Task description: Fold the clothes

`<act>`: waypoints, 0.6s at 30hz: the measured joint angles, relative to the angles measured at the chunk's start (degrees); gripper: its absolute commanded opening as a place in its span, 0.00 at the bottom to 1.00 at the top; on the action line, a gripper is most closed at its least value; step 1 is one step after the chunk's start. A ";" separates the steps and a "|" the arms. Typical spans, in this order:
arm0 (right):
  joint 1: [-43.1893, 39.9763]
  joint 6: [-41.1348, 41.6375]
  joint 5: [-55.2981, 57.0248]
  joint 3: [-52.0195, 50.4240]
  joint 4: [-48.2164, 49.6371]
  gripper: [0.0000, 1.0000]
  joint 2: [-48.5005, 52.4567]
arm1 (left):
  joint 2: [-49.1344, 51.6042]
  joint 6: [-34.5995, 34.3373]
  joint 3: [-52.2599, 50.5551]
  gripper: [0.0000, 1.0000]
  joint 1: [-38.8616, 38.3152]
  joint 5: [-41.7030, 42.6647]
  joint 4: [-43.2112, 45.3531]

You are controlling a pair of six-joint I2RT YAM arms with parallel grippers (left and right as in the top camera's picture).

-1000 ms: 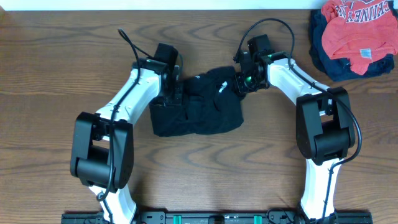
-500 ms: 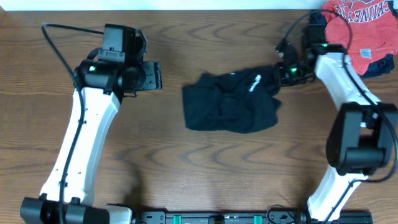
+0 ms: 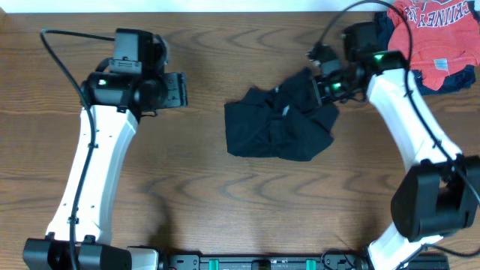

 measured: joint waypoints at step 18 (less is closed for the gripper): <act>19.54 14.49 9.84 -0.02 10.97 0.01 1.77 | 0.02 1.64 0.00 0.65 3.37 0.02 -0.13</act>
